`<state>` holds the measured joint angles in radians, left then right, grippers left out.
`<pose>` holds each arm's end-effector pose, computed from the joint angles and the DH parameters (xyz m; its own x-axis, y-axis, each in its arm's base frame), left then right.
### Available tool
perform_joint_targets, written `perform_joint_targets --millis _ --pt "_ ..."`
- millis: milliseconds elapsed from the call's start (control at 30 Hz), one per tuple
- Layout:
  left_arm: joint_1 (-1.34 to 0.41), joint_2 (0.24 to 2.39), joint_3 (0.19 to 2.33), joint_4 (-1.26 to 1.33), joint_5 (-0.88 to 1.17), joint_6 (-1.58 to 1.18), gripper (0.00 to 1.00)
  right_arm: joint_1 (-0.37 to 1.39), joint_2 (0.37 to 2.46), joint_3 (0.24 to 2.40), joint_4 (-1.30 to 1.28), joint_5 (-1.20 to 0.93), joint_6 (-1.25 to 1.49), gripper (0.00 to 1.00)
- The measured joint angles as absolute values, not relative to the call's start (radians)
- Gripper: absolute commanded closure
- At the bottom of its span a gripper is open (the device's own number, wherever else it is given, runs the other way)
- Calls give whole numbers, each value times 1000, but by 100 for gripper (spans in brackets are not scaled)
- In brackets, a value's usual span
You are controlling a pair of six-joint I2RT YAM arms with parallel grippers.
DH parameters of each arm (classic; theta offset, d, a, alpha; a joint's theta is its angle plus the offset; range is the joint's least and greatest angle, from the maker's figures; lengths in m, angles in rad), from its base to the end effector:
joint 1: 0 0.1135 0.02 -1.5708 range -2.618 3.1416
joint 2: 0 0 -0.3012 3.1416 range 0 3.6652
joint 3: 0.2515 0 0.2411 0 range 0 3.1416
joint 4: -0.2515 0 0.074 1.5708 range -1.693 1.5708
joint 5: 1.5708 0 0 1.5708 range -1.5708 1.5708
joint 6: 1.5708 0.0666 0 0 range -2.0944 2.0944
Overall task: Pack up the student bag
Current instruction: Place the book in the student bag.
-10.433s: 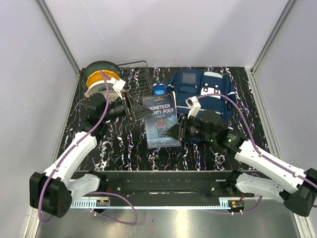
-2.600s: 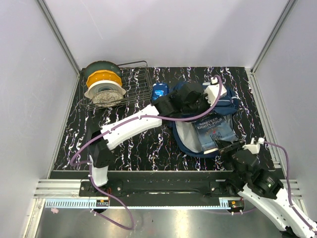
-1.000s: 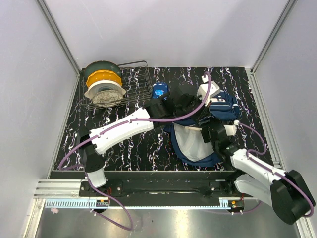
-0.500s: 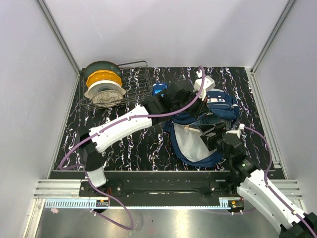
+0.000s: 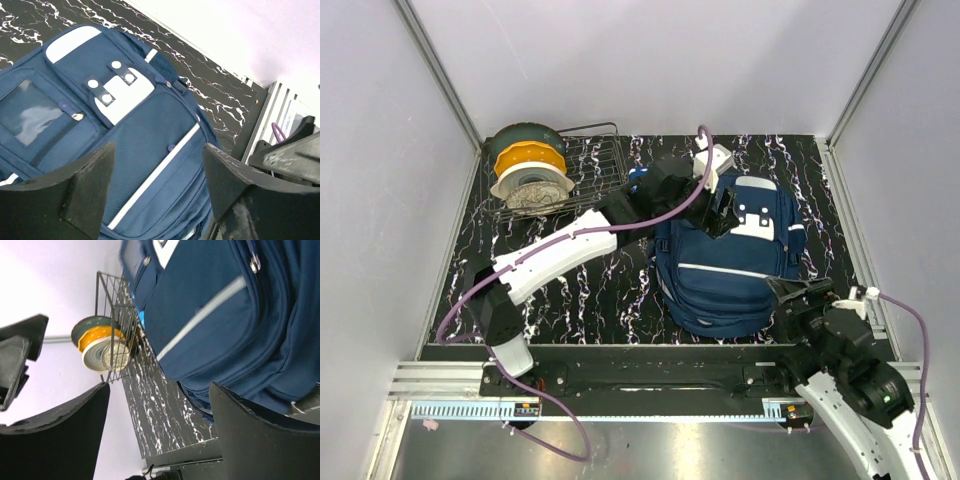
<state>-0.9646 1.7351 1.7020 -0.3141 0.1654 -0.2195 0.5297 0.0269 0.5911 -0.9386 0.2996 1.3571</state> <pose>0.2394 -0.3646 0.4154 -0.3849 0.1783 -0.9056 0.8350 0.4852 -0.2594 0.0205 -0.0108 0.2468 -0.3071 0.9022 -0.3029 0.2563 0.3849 0.8867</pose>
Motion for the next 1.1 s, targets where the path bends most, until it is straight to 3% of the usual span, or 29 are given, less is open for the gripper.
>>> perform_joint_targets --millis 133,200,233,500,733,1100 --pt "-947 1662 1601 -284 169 -222 4 530 33 662 -1065 367 1378 13" --pt "-947 1613 1540 -276 150 -221 3 530 41 672 -1121 412 1399 13" --pt "-945 1594 1516 -277 143 -221 3 530 51 674 -1148 433 1412 2" --pt "-762 1537 1277 -275 123 -265 4 530 364 719 -1184 567 1463 0" --pt "-641 1660 1213 -300 169 -268 5 530 685 710 -1079 578 1427 0" --pt "-619 1891 1244 -216 342 -263 10 513 672 532 -889 484 1401 0"
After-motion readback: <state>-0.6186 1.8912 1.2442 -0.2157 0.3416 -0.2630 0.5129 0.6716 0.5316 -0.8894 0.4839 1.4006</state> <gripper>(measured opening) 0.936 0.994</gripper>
